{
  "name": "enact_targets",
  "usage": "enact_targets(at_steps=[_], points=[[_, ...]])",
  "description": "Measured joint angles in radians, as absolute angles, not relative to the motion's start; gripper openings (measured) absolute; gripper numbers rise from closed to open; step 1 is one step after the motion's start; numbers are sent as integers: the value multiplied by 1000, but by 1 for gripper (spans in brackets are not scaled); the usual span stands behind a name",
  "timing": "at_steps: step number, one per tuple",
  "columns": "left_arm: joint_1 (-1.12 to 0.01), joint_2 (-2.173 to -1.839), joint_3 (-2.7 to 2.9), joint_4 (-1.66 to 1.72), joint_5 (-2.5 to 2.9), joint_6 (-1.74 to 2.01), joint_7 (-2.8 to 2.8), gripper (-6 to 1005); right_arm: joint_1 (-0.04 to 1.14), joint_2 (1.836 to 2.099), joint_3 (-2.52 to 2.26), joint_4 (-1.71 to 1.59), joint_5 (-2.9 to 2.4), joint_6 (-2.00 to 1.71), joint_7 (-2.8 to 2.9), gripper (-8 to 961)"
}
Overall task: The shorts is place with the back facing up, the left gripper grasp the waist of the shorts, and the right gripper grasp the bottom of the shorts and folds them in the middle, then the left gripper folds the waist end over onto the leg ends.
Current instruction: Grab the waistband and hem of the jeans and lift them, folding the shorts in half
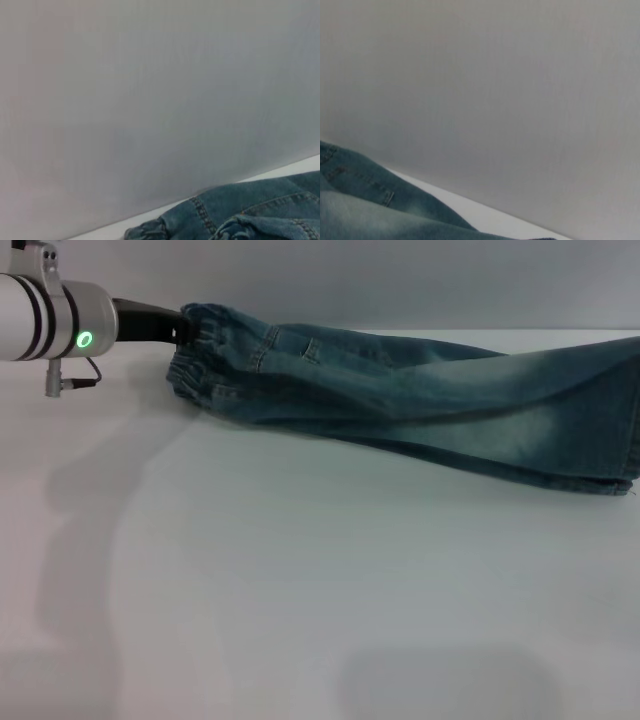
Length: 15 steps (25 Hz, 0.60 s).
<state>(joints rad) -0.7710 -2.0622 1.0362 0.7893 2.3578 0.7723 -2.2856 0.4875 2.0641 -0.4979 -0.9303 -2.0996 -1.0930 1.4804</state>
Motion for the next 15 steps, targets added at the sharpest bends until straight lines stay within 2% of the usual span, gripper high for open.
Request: enact_targets(at_steps=[15], points=[[-775,-2066,1118,733,2301,648,-2286,70,555,2065,-522,-789,-2071,-839,1454,-1]])
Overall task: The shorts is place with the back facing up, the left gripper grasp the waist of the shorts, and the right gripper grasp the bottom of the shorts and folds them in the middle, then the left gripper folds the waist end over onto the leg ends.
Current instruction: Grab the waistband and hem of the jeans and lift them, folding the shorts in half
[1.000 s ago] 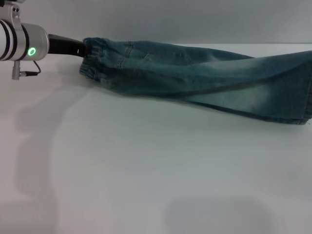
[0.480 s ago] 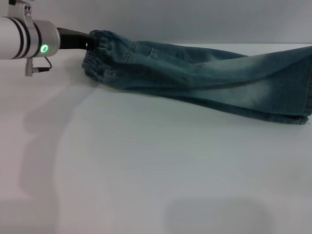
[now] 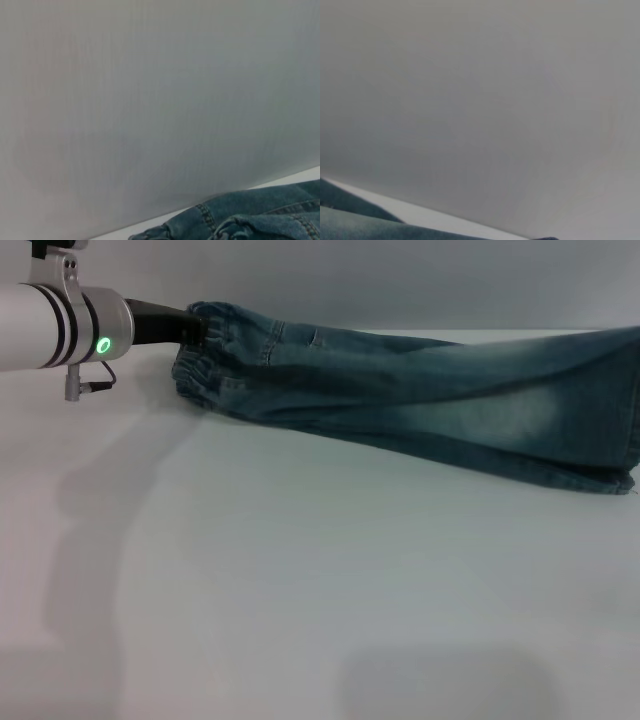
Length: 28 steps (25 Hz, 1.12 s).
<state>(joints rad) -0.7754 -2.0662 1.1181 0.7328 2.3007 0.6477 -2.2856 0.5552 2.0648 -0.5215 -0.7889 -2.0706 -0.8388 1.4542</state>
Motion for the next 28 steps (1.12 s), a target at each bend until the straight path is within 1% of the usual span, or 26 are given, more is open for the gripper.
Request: enact_targets(at_steps=[7,17,28], points=[[-787,-2066,1119,701,2292,630,-2286,72,566,2063,-522,-762,-2057,-797,1453,-2],[-813,-2064,1122,662,2294,613,-2286,75,589,2057,-522,-693,-2056,-732,1454,32],[-831,-2065,1158,632,2291,564,-2286,79,612,2062,-522,-683,-2053,-693,1454,69]])
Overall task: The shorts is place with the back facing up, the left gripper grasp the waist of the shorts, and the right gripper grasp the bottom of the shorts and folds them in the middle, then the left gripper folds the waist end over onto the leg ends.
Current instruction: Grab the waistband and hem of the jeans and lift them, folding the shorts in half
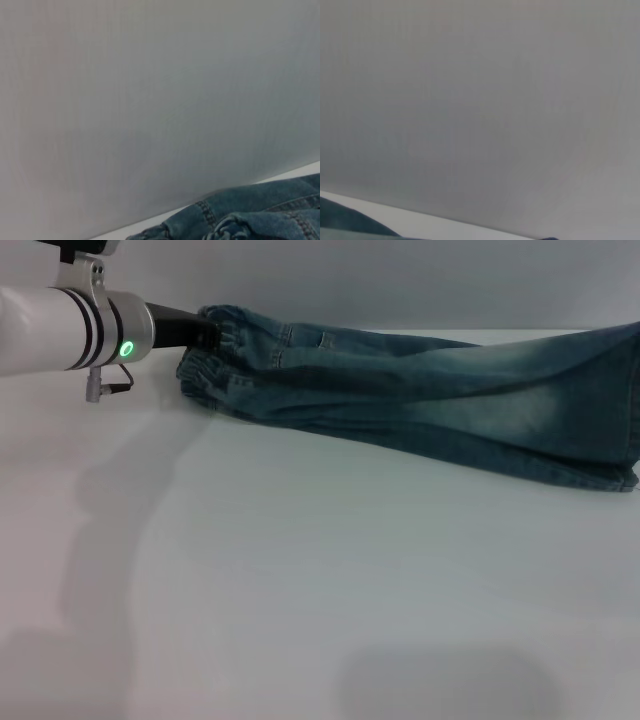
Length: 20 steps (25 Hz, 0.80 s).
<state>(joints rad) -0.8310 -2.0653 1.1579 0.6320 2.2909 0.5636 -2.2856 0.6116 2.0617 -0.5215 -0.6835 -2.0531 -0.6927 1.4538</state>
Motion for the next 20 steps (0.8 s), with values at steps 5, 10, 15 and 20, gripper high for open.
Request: enact_targets(at_steps=[5,10,15,20], points=[[-848,-2065,1151,616,2289,559,-2312,81,623,2062,-523,-681,-2053,-689,1454,86],[-851,-2064,1153,613,2289,534,-2337,101,633,2066,-530,-662,-2051,-644,1455,103],[-851,-2063,1156,612,2289,510,-2337,197,634,2066,-535,-655,-2041,-630,1455,120],[-851,-2064,1157,612,2289,499,-2338,292,630,2066,-535,-656,-2029,-626,1455,407]])
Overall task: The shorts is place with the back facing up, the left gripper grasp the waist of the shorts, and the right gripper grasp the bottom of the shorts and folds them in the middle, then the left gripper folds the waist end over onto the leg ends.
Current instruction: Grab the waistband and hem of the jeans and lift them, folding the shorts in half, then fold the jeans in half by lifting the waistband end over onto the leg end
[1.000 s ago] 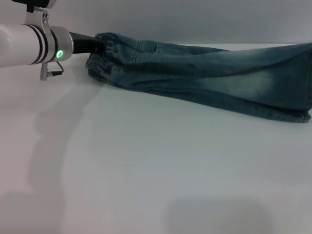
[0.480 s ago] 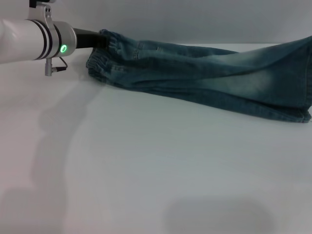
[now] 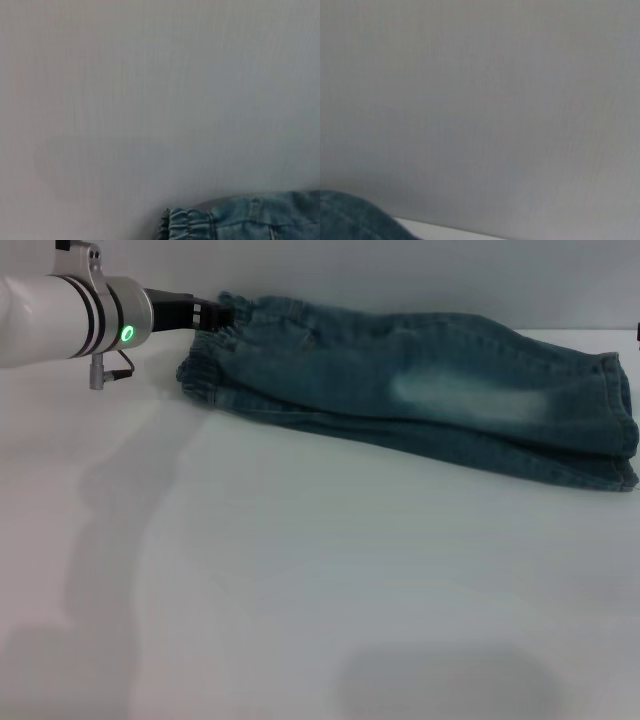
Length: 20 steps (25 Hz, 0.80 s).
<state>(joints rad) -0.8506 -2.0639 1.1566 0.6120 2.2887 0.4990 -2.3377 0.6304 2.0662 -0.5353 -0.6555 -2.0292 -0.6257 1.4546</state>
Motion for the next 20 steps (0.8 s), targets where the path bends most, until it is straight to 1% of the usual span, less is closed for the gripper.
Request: enact_targets(at_steps=[3,8,14,19,20], points=[[-847,-2063,1157,612,2289,501,-2338,469,627,2066,-536,-656,-2028,-629,1455,472],[-843,-2061,1157,612,2292,518,-2330,694,620,2071,-547,-655,-2028,-635,1454,582],[-835,-2057,1170,612,2316,566,-2309,839,605,2075,-586,-657,-2016,-649,1454,634],[-833,-2055,1170,611,2379,611,-2263,843,576,2074,-615,-685,-1954,-744,1453,634],[-833,-2055,1170,611,2395,611,-2262,843,551,2075,-644,-715,-1916,-794,1453,634]])
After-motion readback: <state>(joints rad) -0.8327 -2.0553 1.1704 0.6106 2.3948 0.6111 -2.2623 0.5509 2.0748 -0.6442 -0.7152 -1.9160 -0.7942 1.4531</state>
